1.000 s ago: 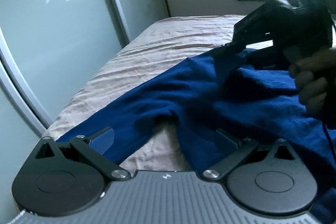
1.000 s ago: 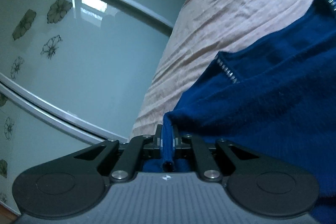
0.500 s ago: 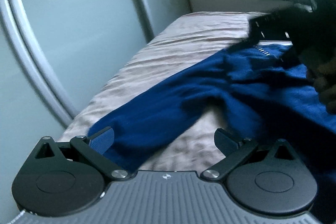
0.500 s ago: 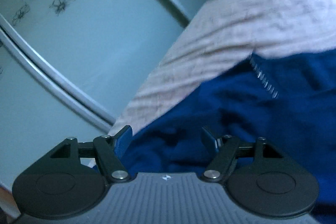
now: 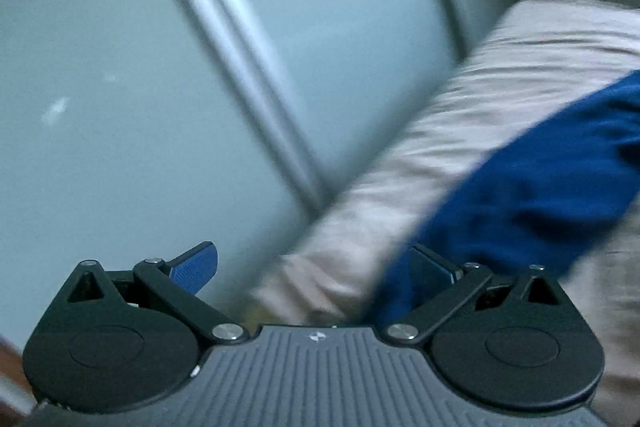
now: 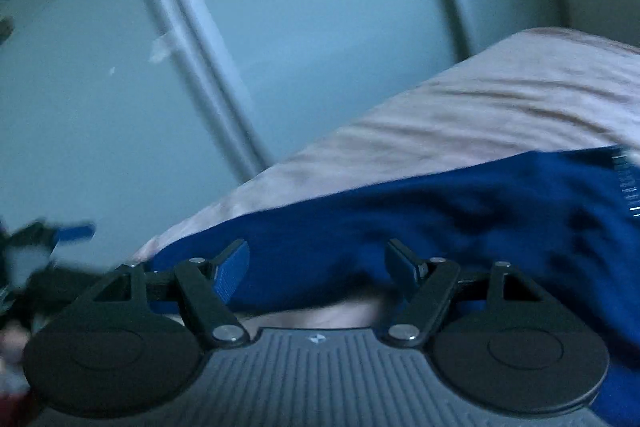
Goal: Fold small clothes
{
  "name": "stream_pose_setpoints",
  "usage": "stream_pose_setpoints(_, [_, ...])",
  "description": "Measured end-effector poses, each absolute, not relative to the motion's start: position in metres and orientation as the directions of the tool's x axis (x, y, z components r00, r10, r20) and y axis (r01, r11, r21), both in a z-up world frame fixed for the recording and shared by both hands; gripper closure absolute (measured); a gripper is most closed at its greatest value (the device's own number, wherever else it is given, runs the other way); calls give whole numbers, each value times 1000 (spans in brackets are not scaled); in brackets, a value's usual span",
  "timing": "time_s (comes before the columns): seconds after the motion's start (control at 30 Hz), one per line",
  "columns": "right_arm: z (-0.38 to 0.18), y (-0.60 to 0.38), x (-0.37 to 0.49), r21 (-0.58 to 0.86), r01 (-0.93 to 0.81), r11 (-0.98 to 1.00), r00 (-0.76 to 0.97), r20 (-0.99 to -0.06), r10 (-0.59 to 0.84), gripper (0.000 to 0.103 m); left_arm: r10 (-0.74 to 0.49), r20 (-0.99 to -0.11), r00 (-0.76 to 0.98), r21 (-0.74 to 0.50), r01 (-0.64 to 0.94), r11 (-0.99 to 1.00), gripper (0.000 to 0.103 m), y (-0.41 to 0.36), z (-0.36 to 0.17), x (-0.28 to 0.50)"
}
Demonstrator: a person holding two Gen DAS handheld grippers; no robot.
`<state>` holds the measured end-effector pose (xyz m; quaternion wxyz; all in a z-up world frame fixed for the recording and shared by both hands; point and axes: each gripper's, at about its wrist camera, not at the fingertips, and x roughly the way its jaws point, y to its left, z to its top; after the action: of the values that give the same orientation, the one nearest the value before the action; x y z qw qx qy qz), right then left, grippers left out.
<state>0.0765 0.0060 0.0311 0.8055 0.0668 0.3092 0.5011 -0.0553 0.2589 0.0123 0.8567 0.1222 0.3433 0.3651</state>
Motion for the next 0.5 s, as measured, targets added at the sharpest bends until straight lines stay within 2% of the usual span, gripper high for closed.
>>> stream_pose_setpoints(0.1, [28, 31, 59, 382, -807, 450, 258, -458, 851, 28, 767, -480, 426, 465, -617, 634, 0, 294, 13, -61])
stream_pose_setpoints(0.27, [30, 65, 19, 219, -891, 397, 252, -489, 835, 28, 792, -506, 343, 428, -697, 576, 0, 333, 14, -80])
stream_pose_setpoints(0.4, [33, 97, -30, -57, -940, 336, 319, -490, 811, 29, 786, -524, 330, 400, -719, 568, 0, 348, 20, -101])
stream_pose_setpoints(0.5, [24, 118, -60, -187, -955, 230, 295, -521, 801, 29, 714, -594, 370, 332, -696, 637, 0, 353, 20, -112])
